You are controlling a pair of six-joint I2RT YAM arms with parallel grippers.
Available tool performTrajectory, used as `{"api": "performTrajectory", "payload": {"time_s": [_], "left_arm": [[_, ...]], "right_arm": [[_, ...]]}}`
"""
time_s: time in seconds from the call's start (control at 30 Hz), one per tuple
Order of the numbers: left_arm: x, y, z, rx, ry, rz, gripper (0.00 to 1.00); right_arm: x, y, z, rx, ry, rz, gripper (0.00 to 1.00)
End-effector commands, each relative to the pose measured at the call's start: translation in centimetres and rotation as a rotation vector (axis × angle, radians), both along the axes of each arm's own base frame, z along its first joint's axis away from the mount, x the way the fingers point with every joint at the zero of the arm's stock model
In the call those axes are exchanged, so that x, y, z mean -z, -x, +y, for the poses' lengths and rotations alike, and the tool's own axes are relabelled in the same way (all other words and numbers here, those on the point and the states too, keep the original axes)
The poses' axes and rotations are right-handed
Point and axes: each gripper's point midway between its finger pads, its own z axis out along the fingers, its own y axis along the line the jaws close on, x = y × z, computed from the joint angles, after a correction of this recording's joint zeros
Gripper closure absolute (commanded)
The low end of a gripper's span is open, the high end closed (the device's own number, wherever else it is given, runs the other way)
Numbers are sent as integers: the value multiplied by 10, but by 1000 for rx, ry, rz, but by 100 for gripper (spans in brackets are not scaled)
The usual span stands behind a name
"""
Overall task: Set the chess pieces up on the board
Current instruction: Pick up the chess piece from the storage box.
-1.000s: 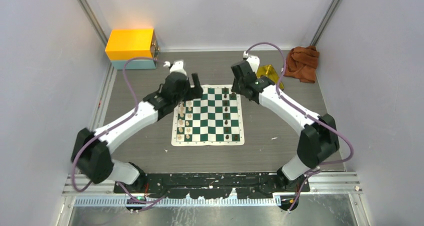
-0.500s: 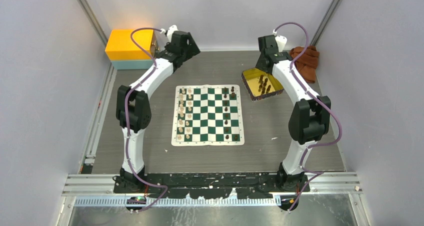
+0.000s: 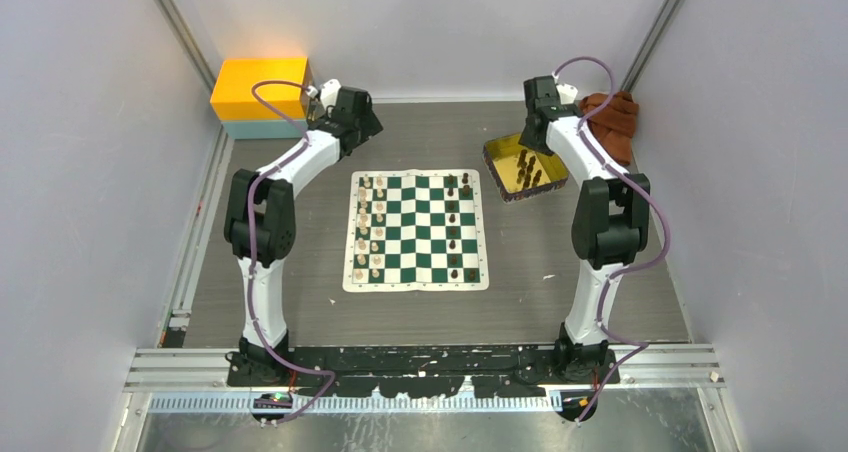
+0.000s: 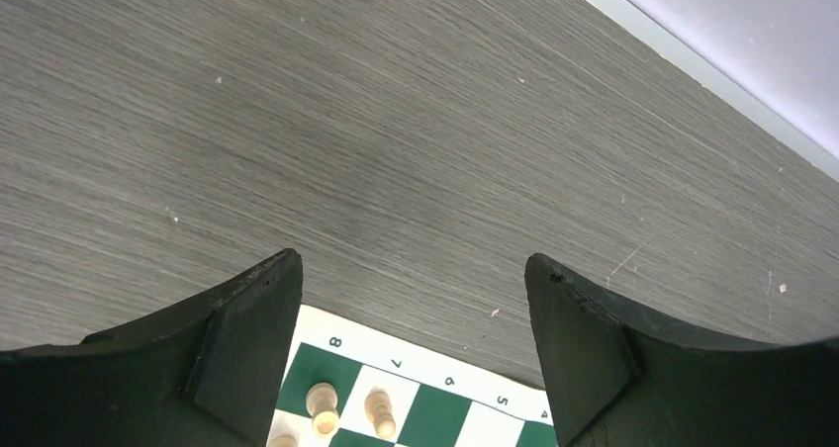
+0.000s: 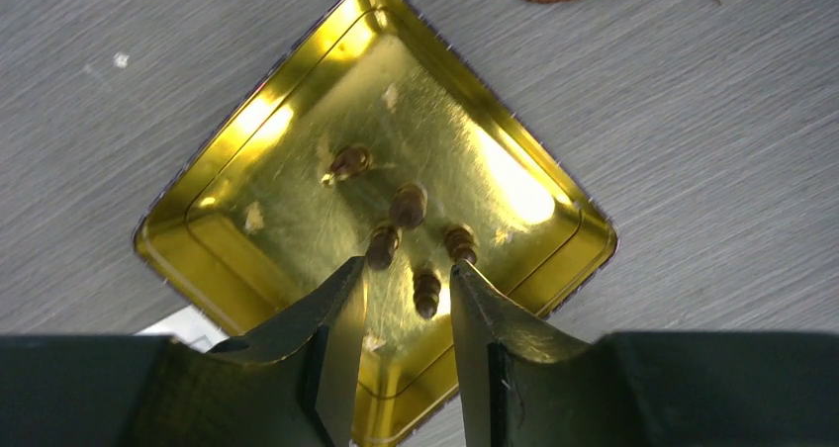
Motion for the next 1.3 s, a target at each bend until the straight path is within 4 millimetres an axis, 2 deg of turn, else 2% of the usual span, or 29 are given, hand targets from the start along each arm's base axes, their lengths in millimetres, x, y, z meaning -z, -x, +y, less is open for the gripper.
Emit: {"api": "performTrajectory", "payload": {"time_s": [0.0, 0.23, 1.27], "left_arm": [[-56, -4, 4, -27, 17, -130, 17], [-47, 6, 3, -11, 30, -106, 17], [-52, 15, 5, 5, 26, -110, 17]], "right_arm": [[-31, -28, -8, 17, -19, -103, 58], [-15, -30, -12, 25, -22, -62, 58], [30, -14, -4, 26, -77, 26, 59]]}}
